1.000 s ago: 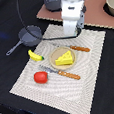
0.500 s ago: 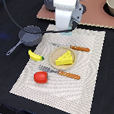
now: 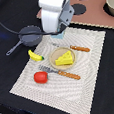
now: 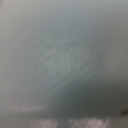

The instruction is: Interact with the objects in diverse but meaningful ways.

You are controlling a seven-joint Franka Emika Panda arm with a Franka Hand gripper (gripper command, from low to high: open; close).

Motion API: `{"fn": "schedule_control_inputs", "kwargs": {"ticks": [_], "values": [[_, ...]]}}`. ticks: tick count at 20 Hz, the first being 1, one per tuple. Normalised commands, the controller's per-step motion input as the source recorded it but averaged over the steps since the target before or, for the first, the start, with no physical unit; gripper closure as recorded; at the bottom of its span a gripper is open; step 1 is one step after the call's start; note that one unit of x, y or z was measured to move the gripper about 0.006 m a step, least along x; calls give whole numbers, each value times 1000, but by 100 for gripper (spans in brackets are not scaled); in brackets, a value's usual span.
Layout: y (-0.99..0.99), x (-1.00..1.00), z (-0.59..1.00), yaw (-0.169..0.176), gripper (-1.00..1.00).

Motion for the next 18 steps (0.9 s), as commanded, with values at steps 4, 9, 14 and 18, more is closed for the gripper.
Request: {"fn": "schedule_control_inputs", "kwargs": {"ticks": [4, 9, 14, 18], "values": [[-564, -702, 269, 0, 100], [-616, -606, 315, 0, 100], [-665, -534, 221, 0, 100], [-669, -537, 59, 0, 100]]}}
